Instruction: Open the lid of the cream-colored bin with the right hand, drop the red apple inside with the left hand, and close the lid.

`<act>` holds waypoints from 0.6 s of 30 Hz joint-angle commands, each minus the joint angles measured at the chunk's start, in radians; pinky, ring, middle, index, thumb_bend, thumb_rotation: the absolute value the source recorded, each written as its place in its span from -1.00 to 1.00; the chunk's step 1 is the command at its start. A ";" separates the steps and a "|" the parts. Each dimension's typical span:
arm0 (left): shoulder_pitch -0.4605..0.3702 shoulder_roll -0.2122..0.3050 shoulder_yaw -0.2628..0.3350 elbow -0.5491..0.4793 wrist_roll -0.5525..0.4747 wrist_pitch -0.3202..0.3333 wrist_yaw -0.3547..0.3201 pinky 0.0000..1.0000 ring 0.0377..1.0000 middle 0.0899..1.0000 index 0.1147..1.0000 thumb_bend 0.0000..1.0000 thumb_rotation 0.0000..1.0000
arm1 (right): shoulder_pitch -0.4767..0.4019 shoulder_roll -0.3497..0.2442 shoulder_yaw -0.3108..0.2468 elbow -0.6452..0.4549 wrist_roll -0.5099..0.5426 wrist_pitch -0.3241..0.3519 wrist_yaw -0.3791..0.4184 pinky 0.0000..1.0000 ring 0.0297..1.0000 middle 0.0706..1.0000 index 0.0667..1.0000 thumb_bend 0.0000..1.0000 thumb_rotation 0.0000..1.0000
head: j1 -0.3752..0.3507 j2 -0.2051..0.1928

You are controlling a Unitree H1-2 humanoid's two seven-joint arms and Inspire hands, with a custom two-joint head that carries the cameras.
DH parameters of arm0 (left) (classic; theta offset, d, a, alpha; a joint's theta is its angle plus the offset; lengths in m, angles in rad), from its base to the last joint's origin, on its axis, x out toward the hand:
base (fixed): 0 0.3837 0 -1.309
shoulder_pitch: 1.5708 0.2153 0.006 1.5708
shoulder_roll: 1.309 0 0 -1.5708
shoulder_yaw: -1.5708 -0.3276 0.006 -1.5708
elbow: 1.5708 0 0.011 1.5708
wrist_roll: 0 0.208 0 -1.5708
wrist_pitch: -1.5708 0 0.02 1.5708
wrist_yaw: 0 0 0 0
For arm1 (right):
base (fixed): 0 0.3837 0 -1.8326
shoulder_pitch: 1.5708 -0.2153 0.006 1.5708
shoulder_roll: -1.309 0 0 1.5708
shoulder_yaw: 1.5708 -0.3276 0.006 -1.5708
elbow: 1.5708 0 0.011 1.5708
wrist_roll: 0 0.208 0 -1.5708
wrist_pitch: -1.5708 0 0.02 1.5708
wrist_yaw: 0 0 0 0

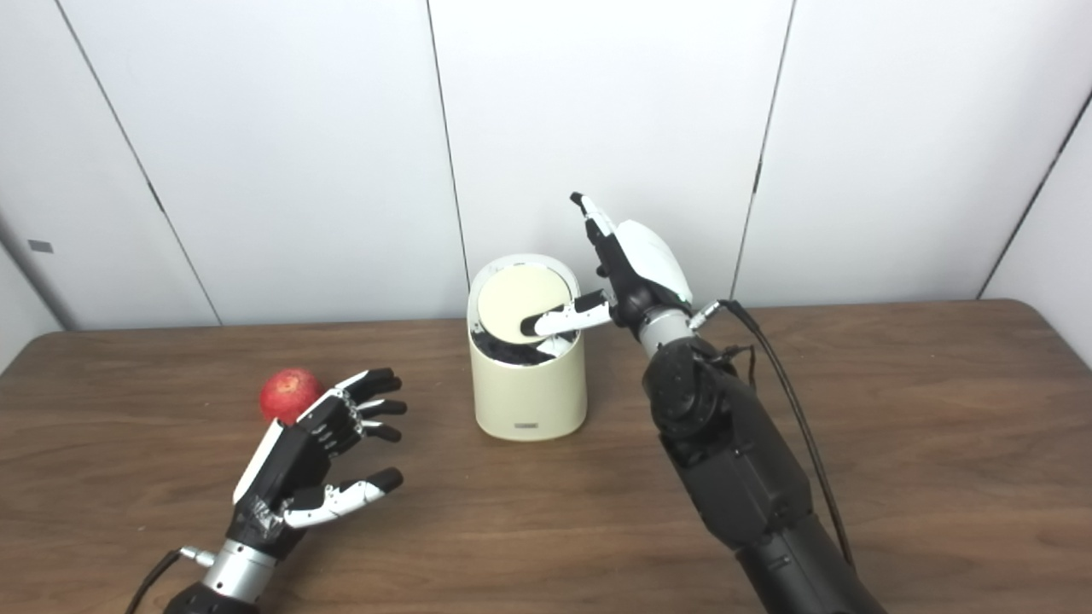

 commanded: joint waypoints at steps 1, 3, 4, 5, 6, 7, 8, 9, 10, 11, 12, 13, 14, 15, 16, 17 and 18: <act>0.040 -0.029 -0.021 0.033 -0.005 -0.005 0.008 0.29 0.52 0.67 0.69 0.42 -0.71 | -0.060 -0.009 0.025 -0.026 -0.039 0.002 0.020 0.39 0.83 0.98 0.99 0.85 -0.46 | 0.005 0.004; 0.039 -0.029 -0.023 0.035 -0.003 -0.006 0.008 0.30 0.53 0.67 0.69 0.41 -0.73 | -0.073 -0.025 0.050 -0.040 -0.065 0.011 0.047 0.39 0.84 0.99 1.00 0.84 -0.44 | 0.014 0.007; 0.038 -0.029 -0.023 0.036 -0.002 -0.006 0.008 0.30 0.53 0.68 0.70 0.41 -0.72 | -0.080 -0.033 0.064 -0.049 -0.082 0.018 0.063 0.40 0.83 0.99 1.00 0.84 -0.42 | 0.014 0.007; 0.037 -0.029 -0.024 0.037 -0.001 -0.008 0.008 0.31 0.54 0.68 0.70 0.41 -0.72 | -0.088 -0.041 0.078 -0.060 -0.099 0.028 0.083 0.40 0.82 0.99 1.00 0.85 -0.41 | 0.017 0.009; 0.037 -0.030 -0.025 0.036 0.001 -0.009 0.009 0.31 0.53 0.68 0.70 0.41 -0.72 | -0.096 -0.048 0.091 -0.073 -0.116 0.039 0.104 0.39 0.80 0.98 1.00 0.86 -0.40 | 0.018 0.011; 0.038 -0.031 -0.026 0.033 0.004 -0.007 0.011 0.31 0.53 0.68 0.70 0.41 -0.71 | -0.103 -0.054 0.103 -0.085 -0.133 0.050 0.126 0.37 0.80 0.98 1.00 0.86 -0.40 | 0.018 0.011; 0.038 -0.033 -0.026 0.031 0.004 -0.005 0.012 0.31 0.53 0.68 0.70 0.41 -0.72 | -0.110 -0.061 0.116 -0.097 -0.149 0.058 0.148 0.37 0.80 0.98 1.00 0.87 -0.40 | 0.018 0.011; 0.039 -0.033 -0.026 0.029 0.002 -0.004 0.012 0.30 0.53 0.67 0.70 0.41 -0.72 | -0.116 -0.067 0.128 -0.106 -0.163 0.062 0.168 0.38 0.80 0.99 0.99 0.88 -0.41 | 0.018 0.011; 0.039 -0.034 -0.026 0.027 0.000 -0.002 0.012 0.30 0.53 0.67 0.70 0.40 -0.74 | -0.123 -0.074 0.143 -0.114 -0.181 0.068 0.193 0.42 0.80 0.99 0.98 0.89 -0.41 | 0.018 0.011; 0.041 -0.035 -0.026 0.023 -0.003 0.003 0.013 0.31 0.52 0.67 0.70 0.40 -0.75 | -0.128 -0.080 0.157 -0.121 -0.201 0.076 0.216 0.47 0.82 1.00 0.99 0.89 -0.40 | 0.019 0.016; 0.043 -0.035 -0.025 0.017 -0.003 0.007 0.014 0.31 0.52 0.66 0.69 0.41 -0.76 | -0.134 -0.085 0.172 -0.128 -0.223 0.087 0.242 0.51 0.83 1.00 0.99 0.89 -0.39 | 0.020 0.018; 0.043 -0.035 -0.025 0.015 -0.004 0.008 0.015 0.30 0.51 0.67 0.70 0.41 -0.74 | -0.139 -0.089 0.187 -0.132 -0.247 0.100 0.266 0.57 0.83 1.00 0.98 0.89 -0.43 | 0.020 0.018; 0.044 -0.034 -0.025 0.015 -0.004 0.008 0.015 0.30 0.51 0.67 0.70 0.41 -0.74 | -0.142 -0.091 0.201 -0.139 -0.275 0.116 0.294 0.57 0.83 1.00 0.98 0.89 -0.44 | 0.019 0.020; 0.045 -0.033 -0.024 0.014 -0.003 0.008 0.015 0.29 0.51 0.67 0.70 0.42 -0.73 | -0.143 -0.089 0.209 -0.143 -0.306 0.128 0.321 0.58 0.82 1.00 0.97 0.89 -0.45 | 0.019 0.022; 0.046 -0.031 -0.025 0.011 -0.004 0.008 0.013 0.29 0.51 0.67 0.70 0.42 -0.72 | -0.142 -0.083 0.210 -0.147 -0.338 0.135 0.347 0.57 0.82 1.00 0.97 0.88 -0.47 | 0.019 0.023; 0.047 -0.030 -0.024 0.007 -0.007 0.009 0.011 0.29 0.52 0.67 0.70 0.41 -0.73 | -0.139 -0.076 0.207 -0.150 -0.369 0.139 0.372 0.55 0.80 0.98 0.95 0.86 -0.53 | 0.019 0.025; 0.049 -0.029 -0.024 0.003 -0.011 0.011 0.010 0.30 0.52 0.67 0.70 0.40 -0.74 | -0.135 -0.068 0.204 -0.153 -0.401 0.139 0.396 0.54 0.79 0.98 0.94 0.86 -0.57 | 0.019 0.026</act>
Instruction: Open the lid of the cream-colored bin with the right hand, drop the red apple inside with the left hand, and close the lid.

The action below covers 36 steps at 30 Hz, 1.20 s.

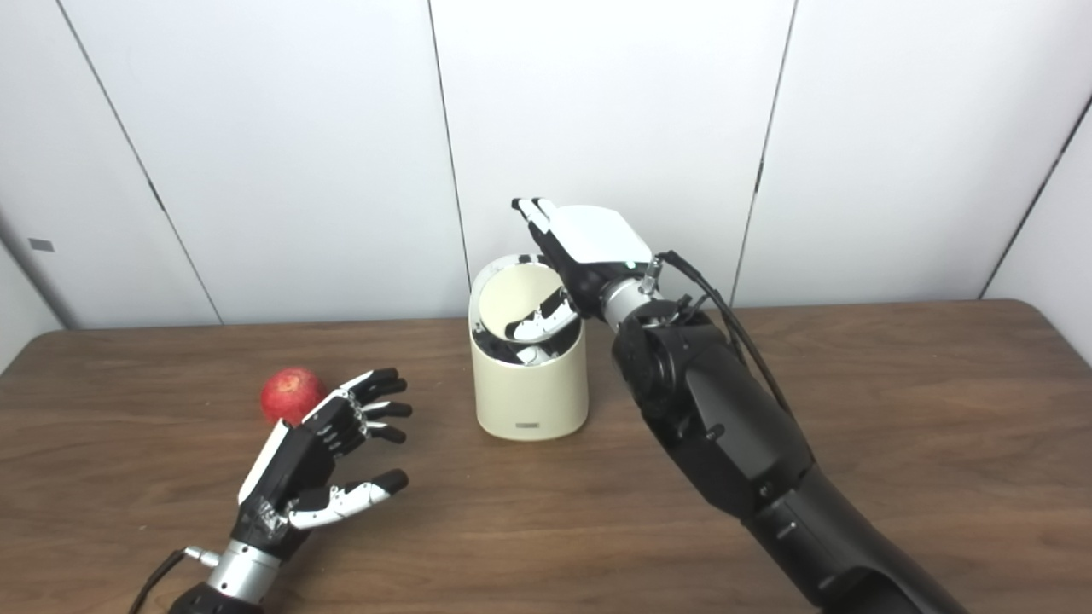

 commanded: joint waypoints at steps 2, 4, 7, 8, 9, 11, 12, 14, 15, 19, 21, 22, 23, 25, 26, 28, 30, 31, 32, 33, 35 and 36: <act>0.050 -0.024 -0.016 0.006 -0.022 0.011 0.007 0.30 0.53 0.67 0.70 0.41 -0.74 | -0.021 0.019 -0.006 -0.017 -0.124 0.007 0.086 0.46 0.75 0.96 0.93 0.83 -0.65 | 0.001 0.006; 0.053 -0.022 -0.015 -0.002 -0.020 0.016 0.009 0.30 0.53 0.68 0.71 0.41 -0.73 | -0.013 0.033 -0.011 -0.024 -0.187 0.007 0.135 0.34 0.69 0.94 0.90 0.77 -0.75 | 0.002 0.008; 0.053 -0.019 -0.014 -0.002 -0.025 0.016 0.006 0.29 0.52 0.67 0.70 0.41 -0.73 | -0.001 0.053 -0.022 -0.028 -0.268 0.007 0.200 0.34 0.69 0.94 0.88 0.65 -0.89 | 0.000 0.012; 0.053 -0.018 -0.013 -0.002 -0.025 0.017 0.006 0.28 0.52 0.67 0.70 0.40 -0.72 | 0.002 0.056 -0.024 -0.027 -0.284 0.007 0.212 0.36 0.70 0.94 0.86 0.65 -0.83 | -0.001 0.012; 0.053 -0.018 -0.013 -0.002 -0.025 0.019 0.007 0.28 0.52 0.67 0.70 0.40 -0.72 | 0.004 0.059 -0.027 -0.024 -0.294 0.007 0.220 0.37 0.70 0.94 0.86 0.65 -0.81 | -0.002 0.012; 0.053 -0.017 -0.012 -0.001 -0.021 0.018 0.009 0.27 0.51 0.67 0.70 0.40 -0.71 | 0.007 0.064 -0.034 -0.020 -0.307 0.007 0.231 0.41 0.72 0.93 0.85 0.65 -0.81 | -0.003 0.012; 0.052 -0.016 -0.012 0.000 -0.019 0.017 0.010 0.27 0.51 0.67 0.70 0.40 -0.70 | 0.010 0.067 -0.041 -0.020 -0.308 0.007 0.235 0.41 0.73 0.93 0.85 0.65 -0.80 | -0.003 0.012; 0.050 -0.016 -0.013 0.005 -0.020 0.013 0.008 0.27 0.51 0.66 0.70 0.40 -0.71 | 0.019 0.076 -0.065 -0.024 -0.288 0.006 0.225 0.43 0.73 0.94 0.86 0.65 -0.81 | -0.005 0.009; 0.047 -0.016 -0.012 0.014 -0.023 0.010 0.007 0.27 0.52 0.66 0.70 0.39 -0.72 | 0.024 0.080 -0.078 -0.024 -0.273 0.006 0.203 0.43 0.73 0.94 0.87 0.63 -0.82 | -0.006 0.005; 0.042 -0.016 -0.012 0.025 -0.017 0.009 0.009 0.27 0.52 0.67 0.70 0.42 -0.71 | 0.038 0.118 -0.179 -0.050 -0.187 0.006 0.136 0.41 0.73 0.90 0.89 0.65 -0.70 | -0.007 0.001; 0.040 -0.017 -0.012 0.032 -0.021 0.002 0.006 0.28 0.52 0.67 0.70 0.41 -0.73 | 0.043 0.142 -0.247 -0.080 -0.133 0.007 0.121 0.41 0.79 0.91 0.89 0.64 -0.65 | -0.009 -0.004; 0.040 -0.017 -0.013 0.030 -0.022 0.005 0.006 0.28 0.52 0.67 0.70 0.41 -0.74 | 0.044 0.153 -0.278 -0.095 -0.113 0.007 0.120 0.38 0.78 0.89 0.89 0.65 -0.62 | -0.009 -0.004; 0.041 -0.017 -0.014 0.028 -0.025 0.007 0.004 0.28 0.53 0.67 0.69 0.40 -0.75 | 0.044 0.162 -0.309 -0.111 -0.091 0.007 0.115 0.37 0.77 0.89 0.90 0.66 -0.60 | -0.009 -0.004; 0.041 -0.017 -0.014 0.026 -0.023 0.006 0.005 0.27 0.52 0.67 0.70 0.40 -0.75 | 0.044 0.175 -0.364 -0.145 -0.049 0.007 0.112 0.33 0.74 0.87 0.90 0.64 -0.57 | -0.009 -0.004; 0.041 -0.017 -0.015 0.026 -0.023 0.006 0.005 0.27 0.52 0.67 0.70 0.41 -0.74 | 0.045 0.183 -0.394 -0.163 -0.032 0.007 0.113 0.29 0.73 0.87 0.91 0.63 -0.57 | -0.009 -0.004; 0.042 -0.018 -0.015 0.025 -0.028 0.009 0.002 0.27 0.52 0.66 0.70 0.41 -0.73 | 0.050 0.193 -0.442 -0.191 0.006 0.007 0.103 0.26 0.72 0.88 0.90 0.61 -0.55 | -0.009 -0.004; 0.041 -0.017 -0.016 0.029 -0.026 0.006 0.002 0.27 0.52 0.67 0.70 0.42 -0.73 | 0.062 0.194 -0.471 -0.205 0.050 0.006 0.057 0.16 0.63 0.85 0.87 0.61 -0.54 | -0.010 -0.007; 0.041 -0.017 -0.016 0.031 -0.026 0.003 0.000 0.27 0.51 0.66 0.70 0.42 -0.72 | 0.072 0.192 -0.481 -0.211 0.068 0.005 0.033 0.12 0.58 0.83 0.85 0.60 -0.54 | -0.010 -0.007; 0.040 -0.017 -0.016 0.034 -0.026 -0.001 0.000 0.27 0.52 0.66 0.70 0.42 -0.72 | 0.084 0.185 -0.488 -0.216 0.091 0.002 0.012 0.08 0.51 0.81 0.84 0.57 -0.54 | -0.010 -0.007; 0.040 -0.017 -0.016 0.036 -0.026 -0.004 0.000 0.27 0.51 0.66 0.69 0.42 -0.73 | 0.093 0.177 -0.489 -0.220 0.105 0.000 0.000 0.06 0.48 0.79 0.84 0.53 -0.53 | -0.010 -0.007; 0.040 -0.018 -0.017 0.037 -0.028 -0.005 -0.001 0.27 0.51 0.66 0.69 0.42 -0.73 | 0.120 0.147 -0.486 -0.228 0.123 -0.009 -0.024 0.15 0.55 0.77 0.83 0.48 -0.47 | -0.009 -0.005; 0.040 -0.018 -0.017 0.037 -0.030 -0.005 -0.002 0.26 0.51 0.66 0.69 0.42 -0.74 | 0.134 0.135 -0.487 -0.232 0.135 -0.011 -0.033 0.18 0.57 0.77 0.83 0.46 -0.46 | -0.008 -0.005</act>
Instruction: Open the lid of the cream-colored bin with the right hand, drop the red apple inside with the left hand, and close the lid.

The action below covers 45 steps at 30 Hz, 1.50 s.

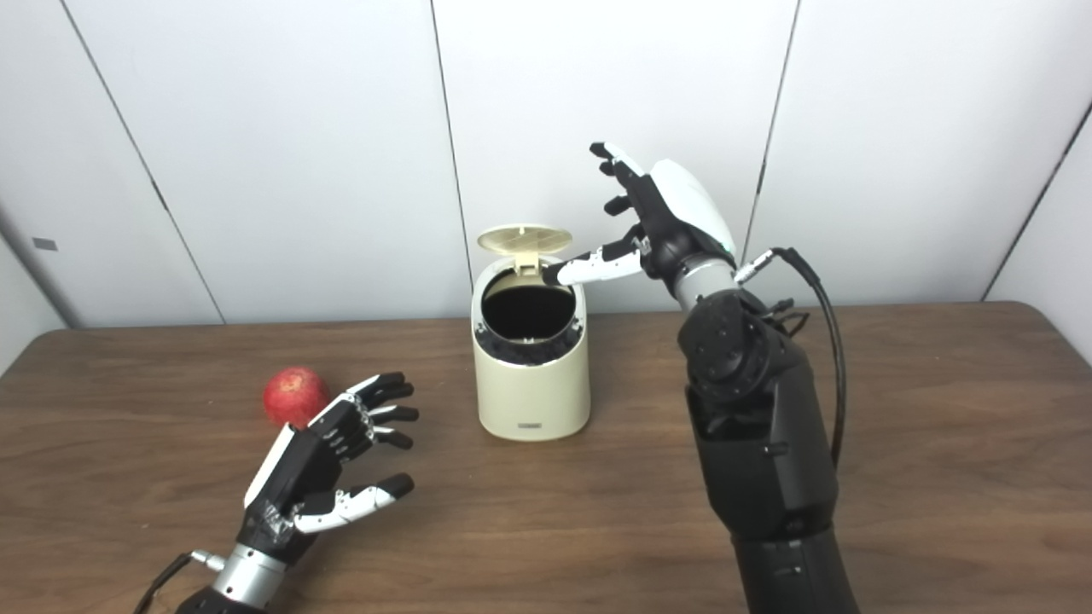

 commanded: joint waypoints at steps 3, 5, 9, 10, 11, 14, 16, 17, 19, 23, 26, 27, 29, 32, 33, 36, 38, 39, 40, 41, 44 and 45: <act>0.034 -0.013 -0.008 0.053 -0.020 -0.022 0.001 0.26 0.51 0.66 0.69 0.41 -0.76 | 0.060 -0.053 -0.042 -0.062 0.110 -0.037 -0.070 0.26 0.68 0.82 0.82 0.42 -0.53 | -0.002 0.002; 0.033 -0.012 -0.008 0.055 -0.020 -0.024 0.000 0.26 0.50 0.66 0.69 0.41 -0.74 | 0.103 -0.068 -0.051 -0.076 0.158 -0.057 -0.094 0.30 0.69 0.82 0.82 0.44 -0.50 | -0.005 0.001; 0.031 -0.014 -0.006 0.055 -0.022 -0.021 0.002 0.26 0.51 0.66 0.69 0.42 -0.75 | 0.209 -0.082 -0.082 -0.087 0.319 -0.161 -0.151 0.43 0.73 0.82 0.81 0.47 -0.48 | -0.006 0.001; 0.031 -0.014 -0.006 0.054 -0.022 -0.019 0.002 0.26 0.51 0.66 0.69 0.42 -0.74 | 0.237 -0.083 -0.090 -0.084 0.363 -0.193 -0.163 0.44 0.74 0.82 0.82 0.49 -0.47 | -0.006 0.001; 0.030 -0.013 -0.006 0.056 -0.021 -0.021 0.002 0.27 0.51 0.66 0.70 0.42 -0.74 | 0.262 -0.084 -0.096 -0.074 0.404 -0.225 -0.176 0.46 0.74 0.81 0.82 0.51 -0.43 | -0.005 -0.001; 0.029 -0.012 -0.005 0.056 -0.014 -0.024 0.006 0.28 0.51 0.67 0.70 0.41 -0.73 | 0.319 -0.088 -0.103 -0.020 0.504 -0.342 -0.213 0.48 0.71 0.80 0.83 0.63 -0.33 | -0.005 -0.001; 0.027 -0.012 -0.004 0.059 -0.014 -0.027 0.006 0.29 0.53 0.67 0.70 0.41 -0.72 | 0.349 -0.092 -0.100 0.019 0.571 -0.417 -0.217 0.52 0.74 0.84 0.86 0.66 -0.35 | -0.001 -0.006; 0.027 -0.012 -0.004 0.059 -0.014 -0.027 0.006 0.29 0.53 0.67 0.70 0.40 -0.73 | 0.360 -0.095 -0.095 0.036 0.591 -0.446 -0.218 0.53 0.74 0.85 0.88 0.69 -0.33 | 0.001 -0.008; 0.027 -0.012 -0.004 0.057 -0.013 -0.025 0.008 0.30 0.54 0.68 0.70 0.40 -0.73 | 0.380 -0.101 -0.086 0.056 0.622 -0.475 -0.218 0.52 0.73 0.88 0.91 0.76 -0.30 | 0.004 -0.009; 0.029 -0.015 -0.003 0.049 -0.007 -0.025 0.015 0.28 0.52 0.67 0.70 0.40 -0.73 | 0.414 -0.103 -0.071 0.072 0.673 -0.500 -0.216 0.49 0.74 0.91 0.93 0.81 -0.31 | 0.026 -0.017; 0.029 -0.019 0.000 0.044 -0.006 -0.024 0.022 0.28 0.51 0.66 0.69 0.40 -0.75 | 0.431 -0.105 -0.064 0.087 0.689 -0.525 -0.225 0.53 0.75 0.90 0.93 0.81 -0.35 | 0.080 -0.022; 0.028 -0.022 0.002 0.044 -0.002 -0.027 0.028 0.28 0.51 0.65 0.68 0.40 -0.77 | 0.436 -0.107 -0.063 0.097 0.695 -0.540 -0.228 0.56 0.76 0.90 0.94 0.81 -0.39 | 0.110 -0.024; 0.028 -0.036 0.010 0.036 0.015 -0.026 0.053 0.28 0.51 0.64 0.68 0.38 -0.78 | 0.443 -0.113 -0.061 0.116 0.704 -0.567 -0.231 0.59 0.76 0.90 0.94 0.79 -0.43 | 0.154 -0.031; 0.031 -0.070 0.026 0.011 0.068 -0.027 0.119 0.21 0.44 0.56 0.59 0.33 -0.86 | 0.449 -0.130 -0.061 0.145 0.730 -0.595 -0.220 0.63 0.80 0.93 0.95 0.72 -0.56 | 0.220 -0.047; 0.032 -0.078 0.032 0.001 0.092 -0.029 0.142 0.19 0.41 0.53 0.57 0.32 -0.86 | 0.452 -0.134 -0.061 0.151 0.738 -0.600 -0.217 0.66 0.82 0.94 0.96 0.70 -0.60 | 0.241 -0.055; 0.036 -0.086 0.043 -0.041 0.146 -0.026 0.193 0.20 0.41 0.51 0.55 0.30 -0.84 | 0.462 -0.148 -0.057 0.158 0.739 -0.605 -0.217 0.69 0.84 0.96 0.97 0.68 -0.61 | 0.283 -0.072; 0.041 -0.082 0.046 -0.069 0.169 -0.017 0.212 0.23 0.43 0.52 0.56 0.31 -0.81 | 0.467 -0.154 -0.053 0.153 0.727 -0.598 -0.224 0.67 0.82 0.97 0.97 0.67 -0.61 | 0.298 -0.077; 0.042 -0.078 0.049 -0.085 0.194 -0.016 0.226 0.24 0.44 0.52 0.57 0.31 -0.80 | 0.470 -0.155 -0.052 0.147 0.725 -0.589 -0.226 0.66 0.81 0.97 0.97 0.67 -0.61 | 0.303 -0.079; 0.042 -0.068 0.059 -0.113 0.243 -0.013 0.247 0.25 0.44 0.52 0.57 0.31 -0.78 | 0.472 -0.155 -0.052 0.133 0.730 -0.571 -0.225 0.65 0.80 0.97 0.97 0.67 -0.61 | 0.308 -0.081; 0.041 -0.062 0.065 -0.133 0.279 -0.010 0.262 0.28 0.46 0.52 0.57 0.31 -0.77 | 0.473 -0.155 -0.051 0.124 0.734 -0.559 -0.223 0.65 0.80 0.98 0.97 0.65 -0.64 | 0.310 -0.082; 0.036 -0.042 0.103 -0.201 0.382 0.037 0.315 0.34 0.51 0.52 0.54 0.32 -0.79 | 0.474 -0.153 -0.052 0.097 0.745 -0.523 -0.220 0.66 0.80 0.99 0.96 0.62 -0.76 | 0.312 -0.087; 0.032 -0.038 0.115 -0.214 0.403 0.052 0.330 0.34 0.51 0.52 0.54 0.32 -0.79 | 0.473 -0.153 -0.051 0.090 0.745 -0.514 -0.220 0.66 0.80 0.99 0.96 0.62 -0.78 | 0.313 -0.088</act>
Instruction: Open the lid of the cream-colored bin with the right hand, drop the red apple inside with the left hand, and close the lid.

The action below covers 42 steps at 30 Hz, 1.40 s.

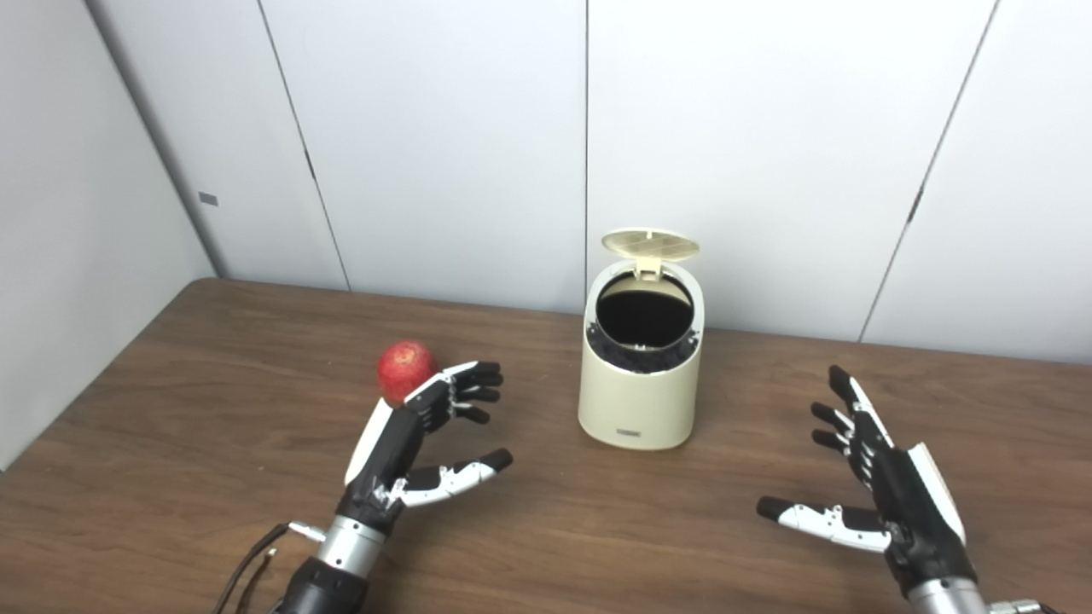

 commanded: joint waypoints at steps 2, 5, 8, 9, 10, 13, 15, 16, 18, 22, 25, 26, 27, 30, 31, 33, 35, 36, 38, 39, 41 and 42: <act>-0.048 0.036 0.050 -0.080 0.114 0.053 0.090 0.32 0.50 0.51 0.53 0.38 -0.79 | -0.028 -0.009 0.005 -0.050 0.009 0.010 -0.005 0.65 0.79 0.98 0.96 0.61 -0.77 | 0.002 0.000; -0.065 0.055 0.085 -0.097 0.173 0.125 0.140 0.39 0.57 0.55 0.55 0.47 -0.67 | -0.029 -0.009 0.009 -0.063 0.005 0.031 -0.007 0.64 0.79 0.98 0.97 0.62 -0.79 | 0.004 0.000; -0.078 0.070 0.096 -0.092 0.154 0.150 0.155 0.31 0.55 0.55 0.55 0.48 -0.71 | -0.030 -0.010 0.010 -0.081 0.004 0.049 -0.009 0.63 0.78 0.97 0.96 0.61 -0.85 | 0.006 -0.001; -0.080 0.076 0.097 -0.089 0.147 0.148 0.159 0.27 0.52 0.54 0.54 0.48 -0.74 | -0.031 -0.010 0.010 -0.089 0.004 0.056 -0.009 0.63 0.78 0.97 0.96 0.61 -0.87 | 0.006 0.000; -0.082 0.082 0.095 -0.083 0.144 0.140 0.165 0.21 0.48 0.50 0.52 0.48 -0.77 | -0.031 -0.010 0.010 -0.096 0.006 0.062 -0.009 0.62 0.77 0.96 0.96 0.60 -0.89 | 0.007 0.001; -0.083 0.086 0.093 -0.073 0.177 0.144 0.198 0.22 0.49 0.49 0.52 0.51 -0.69 | -0.033 -0.009 0.005 -0.104 0.028 0.072 -0.003 0.68 0.81 0.98 0.97 0.56 -0.98 | 0.007 0.000; -0.088 0.084 0.095 -0.059 0.191 0.148 0.221 0.28 0.52 0.53 0.55 0.55 -0.63 | -0.032 -0.010 0.006 -0.112 0.034 0.077 0.000 0.71 0.82 0.99 0.98 0.53 -1.00 | 0.010 -0.001; -0.090 0.085 0.094 -0.053 0.191 0.146 0.227 0.28 0.53 0.54 0.56 0.56 -0.62 | -0.033 -0.011 0.007 -0.113 0.034 0.080 0.000 0.72 0.82 1.00 0.98 0.53 -1.00 | 0.012 -0.002; -0.091 0.097 0.079 -0.033 0.220 0.154 0.230 0.26 0.51 0.54 0.58 0.56 -0.65 | -0.033 -0.011 0.011 -0.121 0.027 0.084 -0.002 0.68 0.81 0.99 0.98 0.53 -1.00 | 0.011 -0.004; -0.093 0.119 0.042 0.017 0.301 0.163 0.252 0.26 0.48 0.55 0.59 0.61 -0.63 | -0.032 -0.008 0.016 -0.131 0.015 0.091 -0.009 0.61 0.80 0.98 0.97 0.55 -1.00 | 0.006 -0.003; -0.098 0.125 0.020 0.027 0.328 0.232 0.235 0.35 0.59 0.66 0.70 0.64 -0.53 | -0.029 -0.009 0.021 -0.141 0.007 0.098 -0.010 0.57 0.78 0.98 0.97 0.55 -1.00 | 0.006 -0.003; -0.101 0.125 0.014 0.029 0.334 0.258 0.228 0.41 0.67 0.70 0.74 0.68 -0.50 | -0.028 -0.010 0.022 -0.144 0.005 0.100 -0.010 0.57 0.78 0.98 0.97 0.55 -1.00 | 0.006 -0.003; -0.105 0.128 0.008 0.033 0.342 0.284 0.225 0.43 0.70 0.72 0.77 0.70 -0.48 | -0.026 -0.010 0.023 -0.148 0.005 0.100 -0.009 0.57 0.78 0.98 0.97 0.55 -1.00 | 0.005 -0.002; -0.122 0.137 -0.008 0.056 0.345 0.336 0.219 0.56 0.82 0.74 0.83 0.81 -0.41 | -0.021 -0.008 0.022 -0.154 0.012 0.098 -0.010 0.57 0.78 0.97 0.96 0.55 -0.99 | 0.002 0.000; -0.128 0.141 -0.013 0.067 0.346 0.345 0.220 0.60 0.84 0.74 0.84 0.85 -0.39 | -0.020 -0.007 0.022 -0.156 0.013 0.099 -0.010 0.57 0.78 0.97 0.96 0.55 -1.00 | 0.002 0.000; -0.139 0.150 -0.026 0.091 0.360 0.352 0.235 0.65 0.89 0.76 0.85 0.88 -0.35 | -0.015 -0.007 0.021 -0.165 0.013 0.106 -0.010 0.58 0.79 0.98 0.96 0.55 -1.00 | 0.000 0.001; -0.148 0.157 -0.037 0.110 0.366 0.358 0.248 0.66 0.90 0.79 0.85 0.89 -0.34 | -0.013 -0.009 0.023 -0.170 0.007 0.109 -0.010 0.54 0.79 0.98 0.96 0.54 -1.00 | 0.000 0.001; -0.151 0.159 -0.041 0.117 0.367 0.360 0.253 0.66 0.90 0.79 0.85 0.89 -0.33 | -0.010 -0.010 0.024 -0.174 0.004 0.110 -0.010 0.54 0.78 0.98 0.96 0.54 -1.00 | -0.003 0.005; -0.159 0.164 -0.049 0.135 0.368 0.359 0.264 0.66 0.90 0.80 0.85 0.89 -0.33 | -0.007 -0.012 0.025 -0.182 -0.003 0.115 -0.011 0.52 0.77 0.97 0.96 0.54 -0.99 | -0.003 0.006; -0.162 0.167 -0.053 0.141 0.371 0.361 0.269 0.66 0.89 0.81 0.85 0.88 -0.33 | -0.005 -0.013 0.025 -0.184 -0.005 0.116 -0.011 0.51 0.77 0.96 0.95 0.54 -0.98 | -0.003 0.008; -0.168 0.170 -0.059 0.149 0.375 0.363 0.277 0.64 0.89 0.82 0.86 0.87 -0.33 | -0.004 -0.012 0.024 -0.188 -0.004 0.118 -0.011 0.50 0.77 0.96 0.95 0.54 -0.98 | -0.004 0.008; -0.171 0.171 -0.062 0.153 0.375 0.363 0.282 0.62 0.88 0.82 0.85 0.86 -0.33 | -0.003 -0.012 0.024 -0.189 -0.003 0.120 -0.011 0.50 0.77 0.96 0.95 0.54 -0.99 | -0.004 0.010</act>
